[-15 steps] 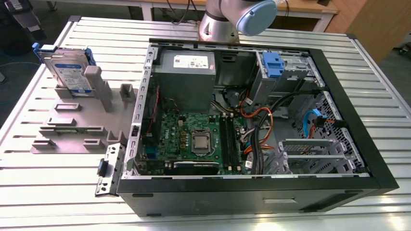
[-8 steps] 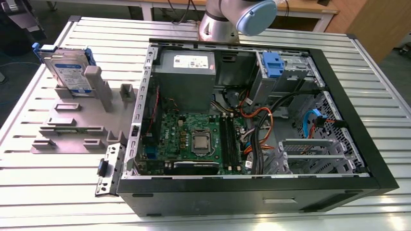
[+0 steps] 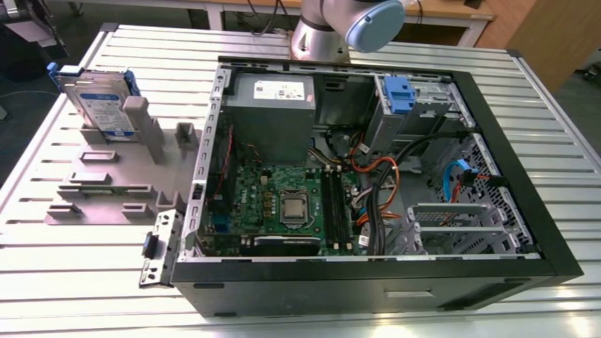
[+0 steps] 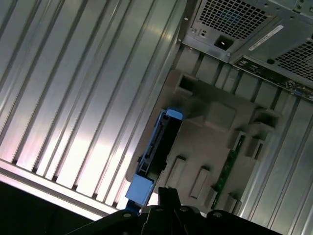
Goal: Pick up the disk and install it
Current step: 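Pick up the disk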
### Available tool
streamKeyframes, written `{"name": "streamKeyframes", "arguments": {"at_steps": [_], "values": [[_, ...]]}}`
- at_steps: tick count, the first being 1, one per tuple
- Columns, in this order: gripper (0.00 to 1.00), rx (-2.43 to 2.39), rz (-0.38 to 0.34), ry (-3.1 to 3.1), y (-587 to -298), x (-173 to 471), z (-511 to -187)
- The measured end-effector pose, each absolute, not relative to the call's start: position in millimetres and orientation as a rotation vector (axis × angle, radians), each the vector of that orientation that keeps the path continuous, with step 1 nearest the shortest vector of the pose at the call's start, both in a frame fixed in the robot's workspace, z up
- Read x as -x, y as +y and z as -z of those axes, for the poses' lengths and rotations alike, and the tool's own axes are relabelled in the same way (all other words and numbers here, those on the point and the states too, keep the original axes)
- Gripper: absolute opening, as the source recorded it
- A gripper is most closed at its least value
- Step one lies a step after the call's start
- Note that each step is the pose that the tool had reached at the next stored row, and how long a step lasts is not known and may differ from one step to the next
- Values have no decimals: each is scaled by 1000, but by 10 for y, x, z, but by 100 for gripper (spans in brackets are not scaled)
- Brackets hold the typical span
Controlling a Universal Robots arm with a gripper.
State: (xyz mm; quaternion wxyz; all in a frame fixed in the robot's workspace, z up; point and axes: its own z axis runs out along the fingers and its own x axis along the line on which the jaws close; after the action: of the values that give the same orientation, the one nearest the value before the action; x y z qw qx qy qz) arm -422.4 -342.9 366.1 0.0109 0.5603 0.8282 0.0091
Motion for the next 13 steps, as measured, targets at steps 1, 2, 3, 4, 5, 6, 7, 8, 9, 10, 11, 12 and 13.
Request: {"name": "streamKeyframes", "arguments": {"at_steps": [1,2,3,4,5,6,7,8,9,10,11,12,13], "values": [[11,-1748,-28,2584,-3429,4224,-3661],[11,-1748,-28,2584,-3430,4224,-3660],[11,-1748,-28,2584,-3429,4224,-3660],[11,-1748,-28,2584,-3429,4223,-3660],[11,-1748,-28,2584,-3429,4224,-3660],[11,-1748,-28,2584,-3429,4224,-3660],[11,-1748,-28,2584,-3429,4224,-3660],[11,-1749,-28,2583,-3429,4224,-3660],[11,-1752,-28,2581,-3429,4224,-3660],[11,-1762,-28,2574,-3428,4224,-3659],[11,-1781,-28,2561,-3429,4224,-3659],[11,-1802,-28,2546,-3429,4223,-3658],[11,-1826,-27,2528,-3428,4224,-3658]]}}
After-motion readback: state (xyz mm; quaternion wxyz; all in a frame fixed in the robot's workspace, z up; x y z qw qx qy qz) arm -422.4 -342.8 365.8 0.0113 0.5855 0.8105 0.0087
